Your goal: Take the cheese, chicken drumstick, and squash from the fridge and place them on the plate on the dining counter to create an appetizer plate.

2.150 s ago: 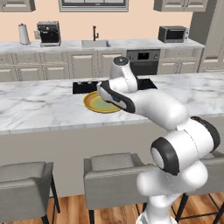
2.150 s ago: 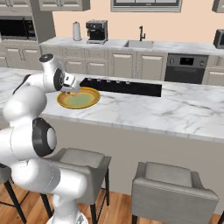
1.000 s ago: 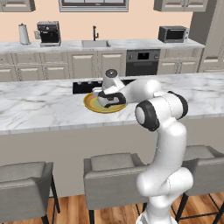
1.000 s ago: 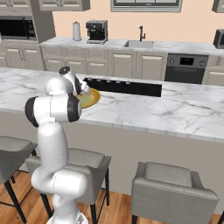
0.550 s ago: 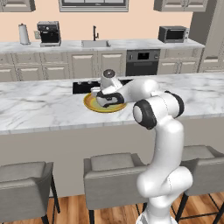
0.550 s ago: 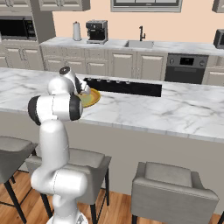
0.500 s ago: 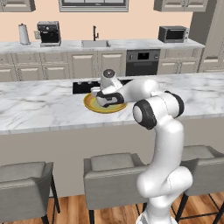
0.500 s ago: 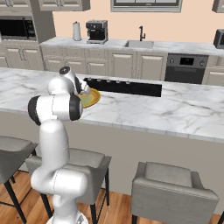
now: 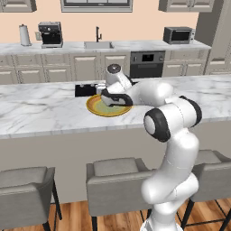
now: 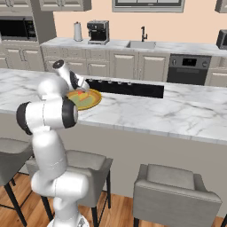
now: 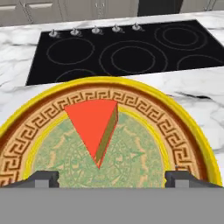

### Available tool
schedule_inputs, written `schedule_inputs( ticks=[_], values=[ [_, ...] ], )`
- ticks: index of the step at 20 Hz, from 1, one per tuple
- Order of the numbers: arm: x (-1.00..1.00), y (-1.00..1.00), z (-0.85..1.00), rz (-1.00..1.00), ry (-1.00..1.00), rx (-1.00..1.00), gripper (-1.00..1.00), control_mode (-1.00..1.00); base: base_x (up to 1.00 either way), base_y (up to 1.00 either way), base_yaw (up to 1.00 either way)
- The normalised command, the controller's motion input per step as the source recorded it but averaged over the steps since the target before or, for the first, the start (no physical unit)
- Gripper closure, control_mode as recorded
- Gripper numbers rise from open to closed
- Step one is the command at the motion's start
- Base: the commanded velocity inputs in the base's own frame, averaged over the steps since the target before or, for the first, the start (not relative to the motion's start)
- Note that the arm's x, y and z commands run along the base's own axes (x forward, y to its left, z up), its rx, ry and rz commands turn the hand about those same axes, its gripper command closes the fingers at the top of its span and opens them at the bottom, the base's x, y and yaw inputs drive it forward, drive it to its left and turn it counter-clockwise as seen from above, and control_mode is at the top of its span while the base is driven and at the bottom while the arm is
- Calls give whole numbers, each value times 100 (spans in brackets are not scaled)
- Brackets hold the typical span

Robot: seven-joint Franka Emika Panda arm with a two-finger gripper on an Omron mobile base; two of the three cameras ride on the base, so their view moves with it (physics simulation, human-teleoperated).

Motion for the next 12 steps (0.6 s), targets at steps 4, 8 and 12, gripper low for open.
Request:
schedule_inputs(
  ticks=[4,8,12],
  values=[
    [-100,-9,100,-15,0,0,-100,-100,0,0,0],
    [-100,-19,100,-14,8,0,-100,-100,0,0,0],
    [-97,-41,99,-12,33,0,-100,-100,0,0,0]
  ],
)
